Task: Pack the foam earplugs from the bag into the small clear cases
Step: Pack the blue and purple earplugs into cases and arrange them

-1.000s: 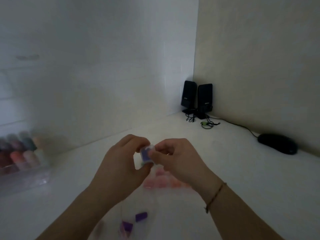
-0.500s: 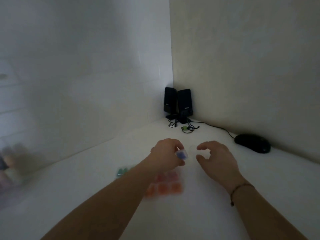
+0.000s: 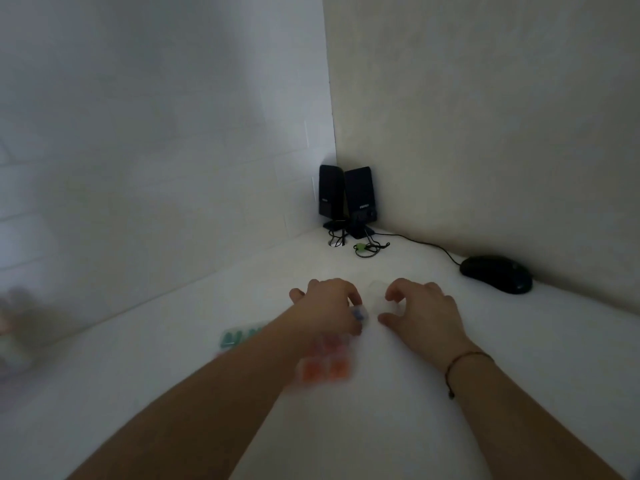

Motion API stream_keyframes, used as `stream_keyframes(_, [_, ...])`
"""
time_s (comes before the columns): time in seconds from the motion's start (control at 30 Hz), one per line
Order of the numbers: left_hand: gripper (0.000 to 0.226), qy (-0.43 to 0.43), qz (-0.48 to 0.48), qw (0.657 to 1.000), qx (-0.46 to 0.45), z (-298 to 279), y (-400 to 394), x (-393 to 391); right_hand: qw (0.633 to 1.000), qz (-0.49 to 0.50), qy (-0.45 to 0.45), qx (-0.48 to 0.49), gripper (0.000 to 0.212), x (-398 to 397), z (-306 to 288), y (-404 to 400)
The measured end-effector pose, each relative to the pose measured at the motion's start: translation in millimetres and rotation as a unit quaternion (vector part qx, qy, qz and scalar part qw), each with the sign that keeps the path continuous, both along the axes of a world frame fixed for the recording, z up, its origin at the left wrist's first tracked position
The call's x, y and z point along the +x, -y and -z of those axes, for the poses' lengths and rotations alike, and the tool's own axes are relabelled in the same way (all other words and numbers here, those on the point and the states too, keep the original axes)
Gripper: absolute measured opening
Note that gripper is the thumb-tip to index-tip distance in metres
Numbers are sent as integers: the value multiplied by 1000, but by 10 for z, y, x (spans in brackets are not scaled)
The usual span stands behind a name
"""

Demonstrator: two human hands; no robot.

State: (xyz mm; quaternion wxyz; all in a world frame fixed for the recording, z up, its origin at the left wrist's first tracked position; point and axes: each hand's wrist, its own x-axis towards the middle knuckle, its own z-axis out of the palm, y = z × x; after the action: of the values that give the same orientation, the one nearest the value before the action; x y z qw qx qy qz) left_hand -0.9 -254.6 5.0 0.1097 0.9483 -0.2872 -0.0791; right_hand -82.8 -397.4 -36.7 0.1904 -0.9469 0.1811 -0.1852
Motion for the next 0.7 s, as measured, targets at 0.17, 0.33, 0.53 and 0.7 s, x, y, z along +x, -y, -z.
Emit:
stream_keyframes(0.17, [59,2,18,1000,23,-37,-30,-17,999,-14,23,32,27,-33,-45,80])
stream_keyframes(0.33, [31,-173,-19,949,-262,-290,-333,-208,969,-140,174,107,37,-180,-195,-56])
stream_keyframes(0.53, [37,-514,5,724,-460,-532,-1186,-495,893,-361,236,130,35,-337,-598,-752])
stream_keyframes(0.7, [30,-492,11,644,-586,-523,-1705,-570,871,-365,327,16,29,-301,-804,-1301])
